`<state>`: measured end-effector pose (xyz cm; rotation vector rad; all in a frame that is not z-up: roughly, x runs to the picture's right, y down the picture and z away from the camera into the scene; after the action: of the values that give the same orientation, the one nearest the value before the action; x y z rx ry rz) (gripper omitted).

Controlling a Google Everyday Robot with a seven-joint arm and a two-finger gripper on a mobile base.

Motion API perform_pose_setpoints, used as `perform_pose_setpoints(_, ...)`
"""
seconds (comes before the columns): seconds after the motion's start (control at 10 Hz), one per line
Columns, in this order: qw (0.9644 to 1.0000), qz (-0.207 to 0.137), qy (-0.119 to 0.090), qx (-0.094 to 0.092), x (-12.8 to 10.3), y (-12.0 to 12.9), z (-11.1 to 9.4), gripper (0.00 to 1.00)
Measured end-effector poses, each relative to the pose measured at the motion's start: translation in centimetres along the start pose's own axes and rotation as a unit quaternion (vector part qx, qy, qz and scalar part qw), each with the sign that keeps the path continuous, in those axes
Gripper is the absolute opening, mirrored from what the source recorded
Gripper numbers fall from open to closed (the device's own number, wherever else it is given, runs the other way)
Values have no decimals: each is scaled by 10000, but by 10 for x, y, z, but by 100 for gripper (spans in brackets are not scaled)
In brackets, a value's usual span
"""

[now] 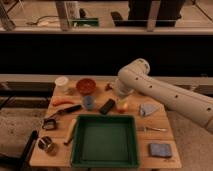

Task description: Place eraser in purple bowl

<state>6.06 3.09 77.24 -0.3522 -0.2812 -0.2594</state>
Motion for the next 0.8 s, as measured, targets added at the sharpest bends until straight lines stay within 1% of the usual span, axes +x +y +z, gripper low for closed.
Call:
perform_pose_setpoints(0.1,10000,-37,-26,39,0,-3,3,80)
perform_pose_setpoints(0.4,9995,-219,-152,149,-10,-13,14,80)
perform_pose_setpoints(0.5,9994,-275,-159,167,-12,-15,16,80)
perform_pose_setpoints(0.8,9984,-508,-232,133,-24,-15,29,80)
